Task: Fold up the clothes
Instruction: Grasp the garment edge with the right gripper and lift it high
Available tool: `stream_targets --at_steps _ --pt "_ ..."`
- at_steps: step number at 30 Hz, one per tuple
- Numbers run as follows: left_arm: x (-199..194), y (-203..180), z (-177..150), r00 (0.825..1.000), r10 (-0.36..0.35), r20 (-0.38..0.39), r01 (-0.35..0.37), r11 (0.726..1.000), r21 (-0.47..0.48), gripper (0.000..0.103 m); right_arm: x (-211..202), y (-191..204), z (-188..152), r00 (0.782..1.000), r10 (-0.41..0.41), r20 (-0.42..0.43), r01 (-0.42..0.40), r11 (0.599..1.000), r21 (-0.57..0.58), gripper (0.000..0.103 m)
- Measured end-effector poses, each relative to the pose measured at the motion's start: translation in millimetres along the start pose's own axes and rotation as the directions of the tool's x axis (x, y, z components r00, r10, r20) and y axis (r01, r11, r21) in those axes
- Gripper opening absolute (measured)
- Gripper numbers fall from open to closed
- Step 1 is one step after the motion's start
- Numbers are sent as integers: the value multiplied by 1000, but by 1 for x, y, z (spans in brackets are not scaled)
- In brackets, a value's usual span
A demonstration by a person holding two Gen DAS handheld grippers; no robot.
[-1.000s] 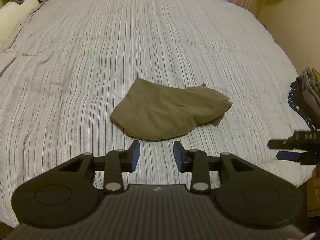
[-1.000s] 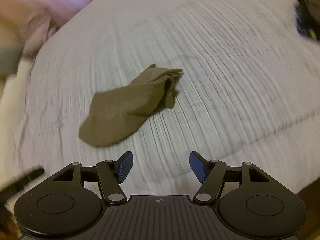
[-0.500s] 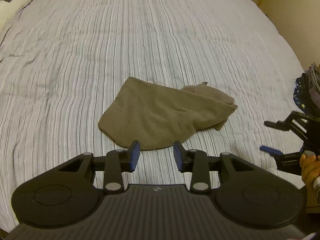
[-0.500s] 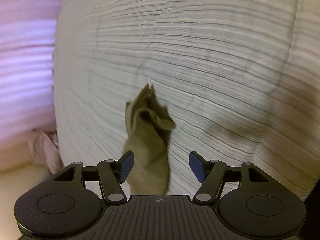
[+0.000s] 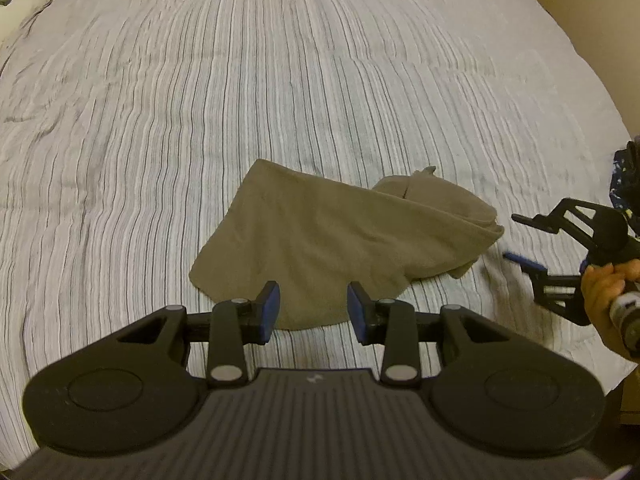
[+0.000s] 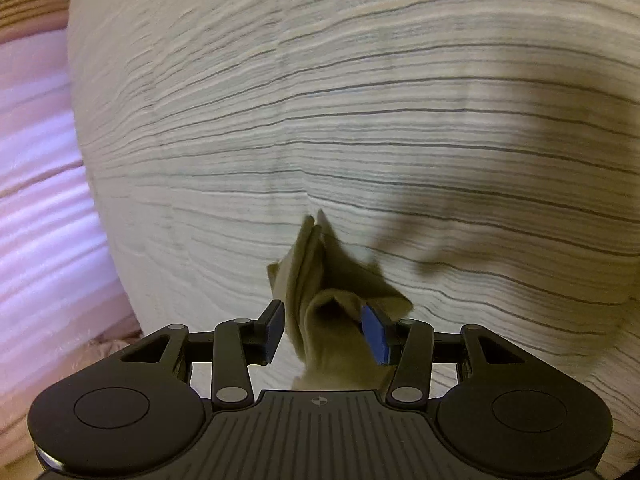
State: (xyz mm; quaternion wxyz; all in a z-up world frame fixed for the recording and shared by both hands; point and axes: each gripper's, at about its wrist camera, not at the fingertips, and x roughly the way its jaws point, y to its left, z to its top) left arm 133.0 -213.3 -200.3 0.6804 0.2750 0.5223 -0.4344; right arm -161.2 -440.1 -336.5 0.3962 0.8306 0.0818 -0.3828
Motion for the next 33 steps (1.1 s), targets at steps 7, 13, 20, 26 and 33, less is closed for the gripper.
stream_targets --at_steps 7,13,20,26,33 --pt "9 5 7 1000 5 -10 -5 1000 -5 32 29 -12 -2 998 -13 -67 18 998 64 31" --pt "10 4 15 1000 -12 6 12 1000 4 32 10 4 -21 999 43 -29 -49 972 -230 0" --pt "0 6 21 996 -68 60 69 997 -25 32 -104 76 -84 944 328 -29 -234 609 -758 0" --pt "-2 -3 20 991 -106 81 109 994 -32 32 -176 81 -132 965 263 10 -53 234 -971 0" --pt "-3 -27 7 982 -177 70 177 984 0 32 -259 47 -123 883 426 197 31 366 -930 0"
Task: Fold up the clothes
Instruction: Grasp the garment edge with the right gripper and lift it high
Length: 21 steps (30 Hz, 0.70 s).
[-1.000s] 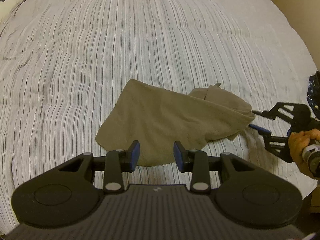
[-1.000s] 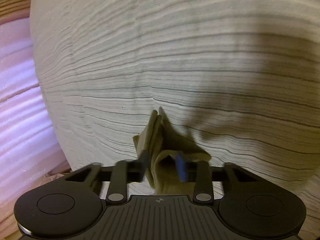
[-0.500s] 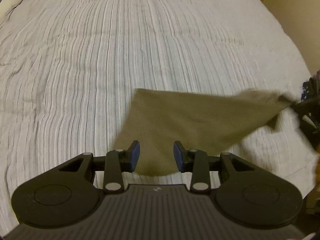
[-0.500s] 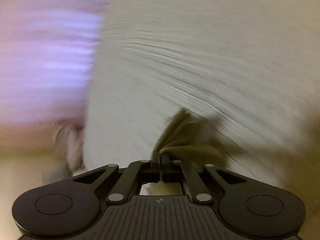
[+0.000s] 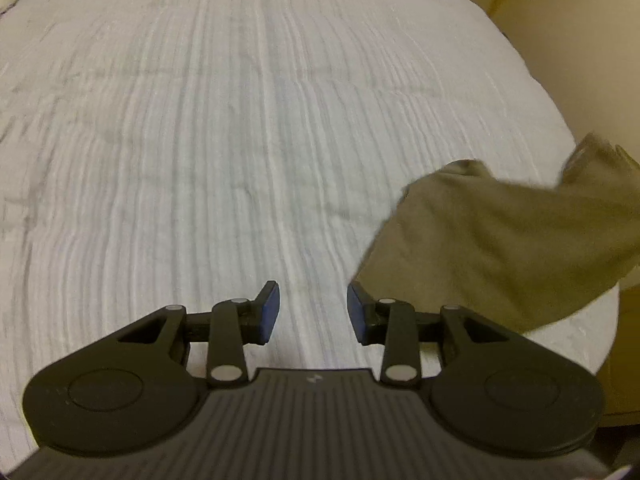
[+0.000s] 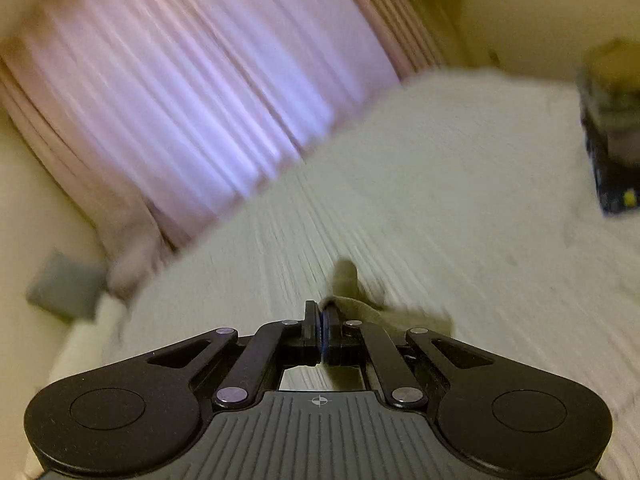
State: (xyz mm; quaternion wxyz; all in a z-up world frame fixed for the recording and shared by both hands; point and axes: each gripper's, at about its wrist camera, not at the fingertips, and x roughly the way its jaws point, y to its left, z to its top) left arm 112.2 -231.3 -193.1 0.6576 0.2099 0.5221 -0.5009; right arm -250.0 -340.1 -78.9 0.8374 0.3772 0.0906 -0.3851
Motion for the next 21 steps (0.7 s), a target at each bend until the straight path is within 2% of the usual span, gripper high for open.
stream_targets --at_steps 2,4,7,9,12,15,18,21 --pt "-3 -6 -2 1000 -23 8 23 1000 -2 32 -20 13 14 996 54 77 -52 998 -22 0" --pt "-11 -13 -4 998 -52 31 52 999 -2 32 -41 26 27 983 108 151 -102 994 -48 0" --pt "-28 -14 -9 995 -72 76 73 997 -3 32 -56 49 44 965 181 192 -167 982 -83 0" --pt "-39 -8 -13 991 -75 107 78 997 -24 32 -54 69 52 961 214 175 -198 975 -105 0" --pt "-56 13 -23 987 -62 149 76 993 -89 32 -31 110 64 968 227 107 -204 960 -191 0" --pt "-79 42 -38 980 -37 196 72 982 -175 32 -5 176 65 954 292 74 -256 915 -313 0" --pt "-106 70 -50 969 10 246 52 968 -245 32 -1 242 72 900 421 115 -340 842 -418 0" --pt "-138 94 -56 948 74 309 22 955 -297 32 -12 297 89 820 530 216 -400 801 -446 0"
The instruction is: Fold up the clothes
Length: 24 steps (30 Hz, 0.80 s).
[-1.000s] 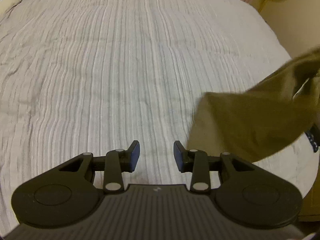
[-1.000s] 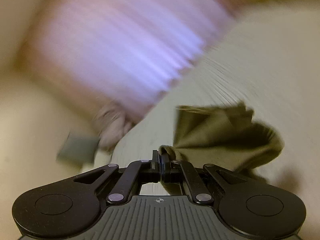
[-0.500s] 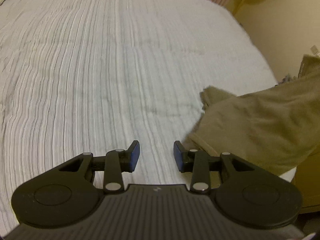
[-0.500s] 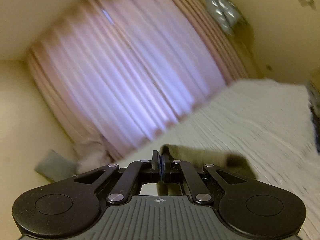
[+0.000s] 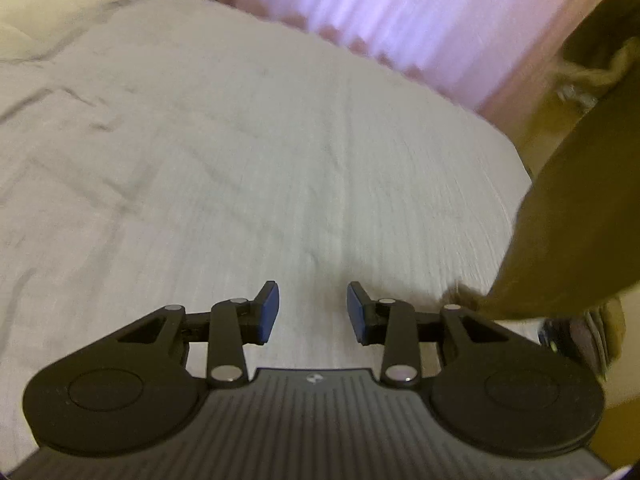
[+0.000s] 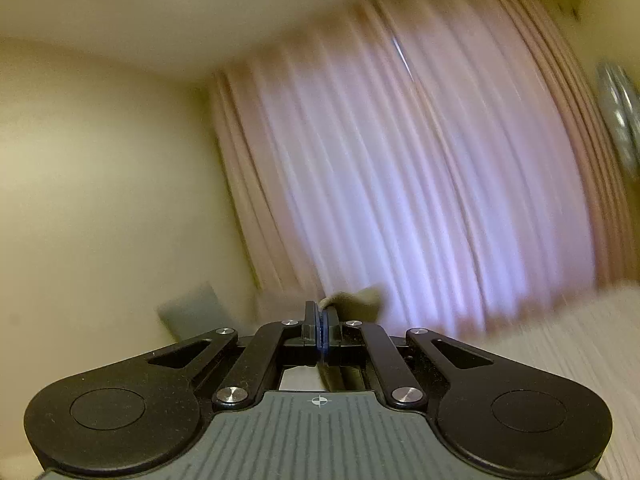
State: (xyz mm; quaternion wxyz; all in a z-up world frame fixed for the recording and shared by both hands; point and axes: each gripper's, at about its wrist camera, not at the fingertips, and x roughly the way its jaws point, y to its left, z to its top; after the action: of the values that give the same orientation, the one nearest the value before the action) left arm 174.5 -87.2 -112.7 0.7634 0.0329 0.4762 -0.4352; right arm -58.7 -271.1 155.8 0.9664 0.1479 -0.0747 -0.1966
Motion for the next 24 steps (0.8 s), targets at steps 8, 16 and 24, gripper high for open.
stream_targets --at_steps 8,16,24 --pt "-55 23 2 991 62 117 -53 996 -76 34 -51 29 99 931 -34 363 -49 975 219 0" --pt "-41 -13 -53 999 45 3 -44 997 -67 34 -221 -49 37 899 -437 -2 425 872 243 0" --pt "-27 -93 -106 989 100 -108 -93 993 68 34 -363 -185 -155 488 -458 -743 804 566 180 28"
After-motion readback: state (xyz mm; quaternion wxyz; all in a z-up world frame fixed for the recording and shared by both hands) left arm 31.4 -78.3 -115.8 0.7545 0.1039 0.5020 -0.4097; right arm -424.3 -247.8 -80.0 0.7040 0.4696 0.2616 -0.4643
